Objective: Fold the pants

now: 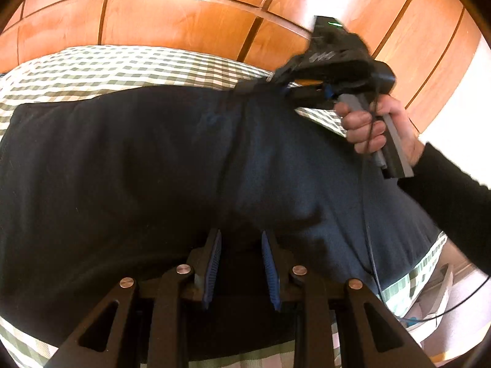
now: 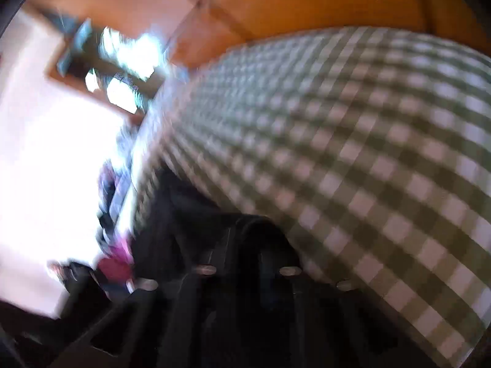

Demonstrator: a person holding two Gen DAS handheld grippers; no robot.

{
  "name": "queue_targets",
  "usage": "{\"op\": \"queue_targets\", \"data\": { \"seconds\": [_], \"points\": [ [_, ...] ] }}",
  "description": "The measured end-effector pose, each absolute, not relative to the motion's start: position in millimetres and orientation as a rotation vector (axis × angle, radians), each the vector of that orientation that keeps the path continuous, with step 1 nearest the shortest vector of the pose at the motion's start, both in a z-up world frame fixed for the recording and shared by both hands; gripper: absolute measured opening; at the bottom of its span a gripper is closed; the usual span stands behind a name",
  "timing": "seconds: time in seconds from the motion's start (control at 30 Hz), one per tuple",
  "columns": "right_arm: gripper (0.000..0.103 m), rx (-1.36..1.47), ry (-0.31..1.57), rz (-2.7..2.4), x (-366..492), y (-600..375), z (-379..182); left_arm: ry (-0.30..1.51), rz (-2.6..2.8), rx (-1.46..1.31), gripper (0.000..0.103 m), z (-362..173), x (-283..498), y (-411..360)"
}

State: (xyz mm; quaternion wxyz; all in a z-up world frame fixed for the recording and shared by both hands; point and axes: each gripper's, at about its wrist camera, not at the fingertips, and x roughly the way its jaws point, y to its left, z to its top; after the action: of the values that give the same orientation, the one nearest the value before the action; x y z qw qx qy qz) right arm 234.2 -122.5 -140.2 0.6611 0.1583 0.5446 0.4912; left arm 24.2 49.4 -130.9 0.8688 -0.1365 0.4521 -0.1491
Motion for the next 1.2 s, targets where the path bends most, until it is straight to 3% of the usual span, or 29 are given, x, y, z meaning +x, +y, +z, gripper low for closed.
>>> {"op": "queue_targets", "data": {
  "seconds": [0.07,0.17,0.27,0.5,0.67,0.83,0.87,0.9,0.93,1.1,1.2],
  "points": [
    [0.008,0.439,1.161,1.095,233,-141,-135,0.945,-0.309,-0.307,0.027,-133,22,53],
    [0.007,0.263,1.224,0.978,230,-134,-155,0.948,-0.3,-0.287,0.027,-133,23,51],
    [0.003,0.321,1.245,0.929,236,-138,-166,0.963,-0.291,-0.302,0.027,-130,24,52],
    [0.02,0.371,1.18,0.862,219,-161,-129,0.925,-0.271,-0.408,0.027,-99,40,84],
    [0.02,0.371,1.093,0.835,192,-171,-100,0.929,-0.17,-0.403,0.027,-93,76,112],
    [0.02,0.182,1.122,0.785,159,-155,-113,0.959,-0.027,-0.341,0.027,-110,109,132],
    [0.019,0.129,1.122,0.735,156,-153,-119,0.979,0.015,-0.321,0.027,-117,113,137],
    [0.003,0.06,1.12,0.663,155,-152,-126,0.999,0.023,-0.321,0.023,-125,115,142],
    [0.0,0.03,1.1,0.626,153,-153,-133,0.983,0.013,-0.327,0.019,-129,114,146],
    [0.0,0.128,1.028,0.62,148,-165,-142,0.966,-0.001,-0.344,0.015,-126,105,153],
    [0.0,0.133,1.039,0.613,150,-161,-141,0.938,-0.003,-0.41,0.022,-111,91,164]
  ]
}}
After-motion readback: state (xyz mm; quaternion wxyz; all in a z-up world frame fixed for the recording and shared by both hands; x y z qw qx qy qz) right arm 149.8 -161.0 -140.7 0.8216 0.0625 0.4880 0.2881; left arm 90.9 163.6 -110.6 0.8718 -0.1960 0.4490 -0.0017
